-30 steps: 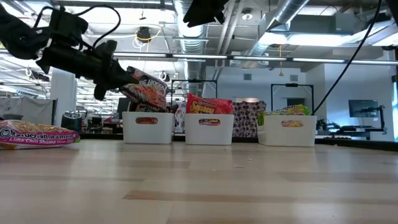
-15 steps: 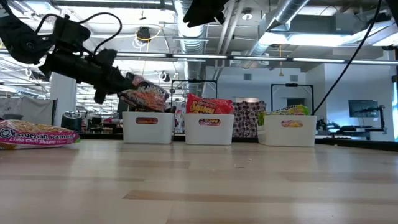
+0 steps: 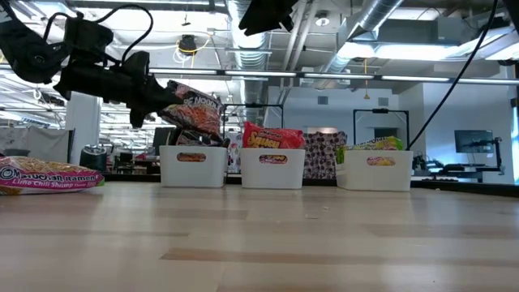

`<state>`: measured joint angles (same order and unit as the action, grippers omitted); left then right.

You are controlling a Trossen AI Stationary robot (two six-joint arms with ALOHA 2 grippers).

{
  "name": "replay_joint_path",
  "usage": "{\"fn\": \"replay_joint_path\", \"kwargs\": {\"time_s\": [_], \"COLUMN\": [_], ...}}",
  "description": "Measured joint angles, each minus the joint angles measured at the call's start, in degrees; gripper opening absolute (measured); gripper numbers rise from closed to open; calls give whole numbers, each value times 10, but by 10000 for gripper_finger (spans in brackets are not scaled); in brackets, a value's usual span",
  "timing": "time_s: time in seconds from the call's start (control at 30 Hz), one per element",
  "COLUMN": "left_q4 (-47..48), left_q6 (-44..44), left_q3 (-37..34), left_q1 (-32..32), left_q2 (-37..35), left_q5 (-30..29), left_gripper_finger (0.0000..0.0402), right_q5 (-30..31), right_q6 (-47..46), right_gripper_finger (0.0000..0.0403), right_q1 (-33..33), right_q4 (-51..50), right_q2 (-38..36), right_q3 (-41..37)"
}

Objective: Sort Maruchan noodles
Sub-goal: Put the black noodle pack into the left white bin

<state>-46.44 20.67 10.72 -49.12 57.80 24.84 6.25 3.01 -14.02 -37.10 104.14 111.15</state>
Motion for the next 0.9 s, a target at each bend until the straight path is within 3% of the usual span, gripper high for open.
{"fn": "replay_joint_path", "kwargs": {"time_s": [0.3,0.9], "left_q4": [4,-13], "left_q6": [-8,0], "left_q3": [0,43], "left_q1": [0,0], "left_q2": [11,145], "left_q5": [-24,-12], "left_gripper_finger": [4,4], "right_q5": [0,0], "right_q6": [0,0], "right_gripper_finger": [171,171], "right_q1": [0,0], "right_q4": [0,0], "right_q2": [0,0], "right_q3": [0,0]}}
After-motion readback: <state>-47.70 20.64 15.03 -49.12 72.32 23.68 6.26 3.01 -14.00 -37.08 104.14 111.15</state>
